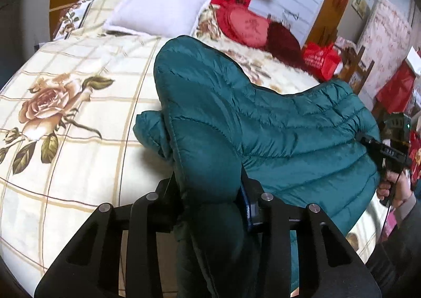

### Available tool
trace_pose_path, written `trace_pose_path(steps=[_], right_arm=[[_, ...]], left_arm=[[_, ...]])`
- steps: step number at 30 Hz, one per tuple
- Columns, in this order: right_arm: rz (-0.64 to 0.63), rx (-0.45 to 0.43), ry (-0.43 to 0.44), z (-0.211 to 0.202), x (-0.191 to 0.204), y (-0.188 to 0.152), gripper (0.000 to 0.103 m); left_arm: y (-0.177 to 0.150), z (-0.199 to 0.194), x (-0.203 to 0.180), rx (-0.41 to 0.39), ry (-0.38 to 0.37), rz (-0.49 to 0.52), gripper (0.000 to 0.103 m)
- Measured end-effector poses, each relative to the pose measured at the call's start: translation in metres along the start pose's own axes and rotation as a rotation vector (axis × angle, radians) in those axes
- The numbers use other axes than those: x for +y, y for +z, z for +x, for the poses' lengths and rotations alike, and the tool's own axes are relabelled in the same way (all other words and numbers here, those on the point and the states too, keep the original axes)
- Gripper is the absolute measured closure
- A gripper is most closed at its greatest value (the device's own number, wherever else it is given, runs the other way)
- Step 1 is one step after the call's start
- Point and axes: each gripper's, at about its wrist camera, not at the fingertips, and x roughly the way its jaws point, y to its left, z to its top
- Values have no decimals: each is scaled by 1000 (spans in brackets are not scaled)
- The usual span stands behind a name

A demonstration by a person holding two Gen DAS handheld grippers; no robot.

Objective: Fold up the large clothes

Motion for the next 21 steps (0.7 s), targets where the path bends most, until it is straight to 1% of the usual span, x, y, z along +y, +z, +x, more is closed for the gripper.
trace_pose_path(steps=[2,5,8,10,13,15,18,21], right_arm=[[-48,-43,-33,-10,10,6,71],[-97,-101,-57,-23,21,12,71],[-141,-153,-59,-33,33,24,71],[-152,-169,-38,-30,40,36,71],[-136,-156,-3,-10,49,45,71],[-115,-124,19,10,52,48,71],[-95,-82,40,36,53,53,71],[-43,-63,70,58,47,56,71]], left_arm=[[3,-4,1,-21,-10,-13,67],[7,-10,4,-49,-19,-34,68],[13,-19,6,-83,-10,-28,73],[17,-28,12,-98,8,-29,73],[20,-41,33,-126,17,-78,74],[20,-45,44,-128,30,-101,76],[19,-40,58,-98,54,-136,77],[18,-38,63,-85,78,-144,77]])
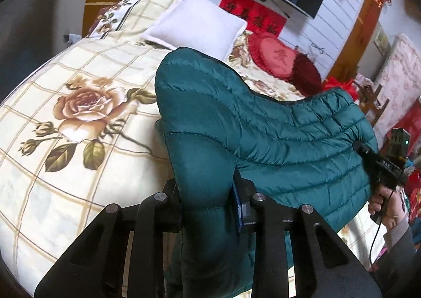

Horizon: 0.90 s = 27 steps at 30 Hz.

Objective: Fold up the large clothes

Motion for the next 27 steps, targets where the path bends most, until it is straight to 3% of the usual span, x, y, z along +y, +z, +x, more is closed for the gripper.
trace_pose_path(steps=[4,5,8,11,15,19,21,22,23,25,27], right_arm=[[108,49,22,29,-18,-9,68],[146,68,26,36,-23,-13,64],[264,117,16,45,-42,-22,39],[380,104,31,34,-55,-24,30],[354,46,-42,3,-40,-14,28],[229,3,-161,-39,13,-8,27],[155,-23,-212,-61,43,-12,22],[111,-41,-243,-74,63,-17,19],[86,-54,-265,-84,76,-22,12],[76,-107,-269,-110,102,-40,8],[127,-144,-176,-128,109,-59,3]], left_arm=[[-5,9,8,32,33,-15,76],[-7,15,10,52,57,-11,73],[-8,23,14,74,87,-29,60],[-5,22,17,72,115,-47,55],[-4,7,17,28,150,-61,53],[-7,-33,-8,-68,195,-43,53],[-14,-59,-28,-119,181,-19,36],[-19,-73,-38,-139,178,-7,17],[-27,-88,-52,-163,169,13,6],[-43,-110,-79,-169,153,72,2],[-61,-123,-102,-120,145,99,2]])
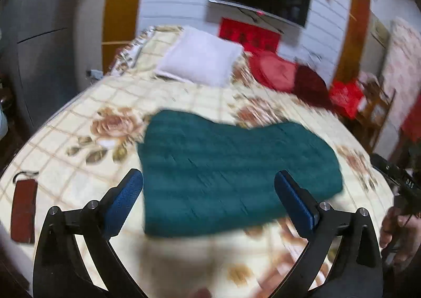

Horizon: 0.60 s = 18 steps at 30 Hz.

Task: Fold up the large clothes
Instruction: 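Release the folded jacket and pull both tools back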

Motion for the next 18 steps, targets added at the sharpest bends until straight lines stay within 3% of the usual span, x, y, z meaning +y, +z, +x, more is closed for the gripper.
trace_pose_path(steps=[1,2,4,7,13,18], right_arm=[[53,27,14,-8,-2,-10,1],[80,89,-27,-10,-1,-20,1],[7,168,-122,-15,9,-36,2],[-137,143,-192,-49,38,-57,2],[-121,56,-191,-112,60,-73,1],[-107,49,-209,-129,66,-79,1]], left_arm=[[-8,-7,-8,22,-5,2,2],[-14,-11,-14,36,-3,0,2],[-28,-21,-31,52,19,25,2],[-54,-42,-60,23,61,105,2],[-80,-71,-94,10,180,139,2],[-86,-87,-96,89,129,75,2]])
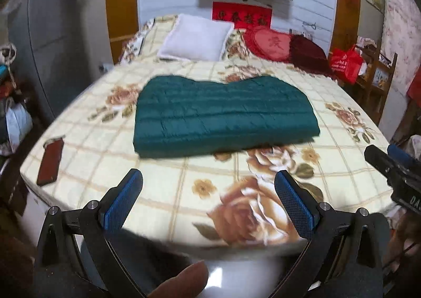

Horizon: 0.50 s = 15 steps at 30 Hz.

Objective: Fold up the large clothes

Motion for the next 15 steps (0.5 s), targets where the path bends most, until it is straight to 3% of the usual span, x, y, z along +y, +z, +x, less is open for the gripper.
trace_pose_path(steps=[4,10,15], right_arm=[[-37,25,21,-21,19,-1,1],[-153,-14,-11,-49,44,-1,1],[-141,-15,-19,-49,42,-1,1]], left_arm=[[-3,-10,-10,9,16,10,2],[-1,-14,-9,18,29,-6,2],[0,-16,-6,10,32,-9,2]])
